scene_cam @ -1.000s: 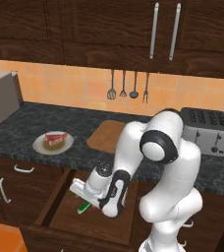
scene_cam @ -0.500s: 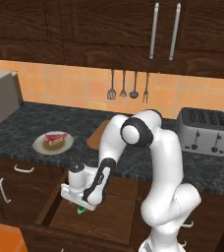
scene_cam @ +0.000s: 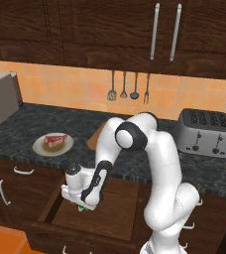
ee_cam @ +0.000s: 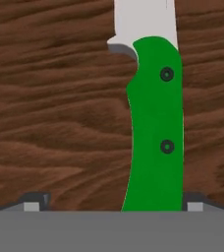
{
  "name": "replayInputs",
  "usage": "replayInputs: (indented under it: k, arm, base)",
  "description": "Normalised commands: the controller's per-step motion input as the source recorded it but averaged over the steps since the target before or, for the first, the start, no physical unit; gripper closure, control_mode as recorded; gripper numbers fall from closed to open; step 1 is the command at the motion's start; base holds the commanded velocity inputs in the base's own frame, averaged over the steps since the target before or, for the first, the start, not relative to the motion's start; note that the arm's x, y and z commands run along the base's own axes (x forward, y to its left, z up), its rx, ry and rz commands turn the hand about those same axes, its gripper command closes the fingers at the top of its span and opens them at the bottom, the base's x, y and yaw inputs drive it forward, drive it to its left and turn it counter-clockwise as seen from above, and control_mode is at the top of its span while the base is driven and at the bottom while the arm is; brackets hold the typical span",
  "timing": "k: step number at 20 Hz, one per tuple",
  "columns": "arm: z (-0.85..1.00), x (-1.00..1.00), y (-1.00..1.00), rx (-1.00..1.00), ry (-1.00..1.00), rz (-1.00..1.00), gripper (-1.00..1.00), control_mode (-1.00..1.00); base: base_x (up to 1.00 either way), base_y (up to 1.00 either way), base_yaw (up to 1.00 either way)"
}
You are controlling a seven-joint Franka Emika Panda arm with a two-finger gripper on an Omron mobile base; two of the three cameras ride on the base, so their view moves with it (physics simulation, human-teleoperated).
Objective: Pick up the knife from the drawer and place it on the cutting board. Then place the meat from the plate to the cutting board.
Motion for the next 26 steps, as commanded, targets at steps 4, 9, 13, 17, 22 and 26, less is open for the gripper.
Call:
replayInputs:
  k: [4,9,13,17,22,26]
  arm:
    - [-0.17,-0.07,-0.02,0.01,0.01,0.00,1.00,-1.00]
    - [0.10,-0.54,0.08,0.03,0.12,0.01,1.00,-1.00]
    - [0.87,-0.89,0.13,0.00,0.07,0.00,1.00,-1.00]
    - [1.00,-0.68,0.08,0.00,0.08,0.00,1.00,-1.00]
    - [1.00,-0.41,0.00,0.00,0.11,0.07,1.00,-1.00]
    - [1.00,-0.35,0.22,-0.07,0.04,0.14,1.00,-1.00]
  base:
    - [0.00,0.00,0.00]
    - [0.00,0.00,0.00]
    - [0.00,0.00,0.00]
    - [0.00,0.00,0.00]
    - [0.00,0.00,0.00]
    - [0.00,0.00,0.00]
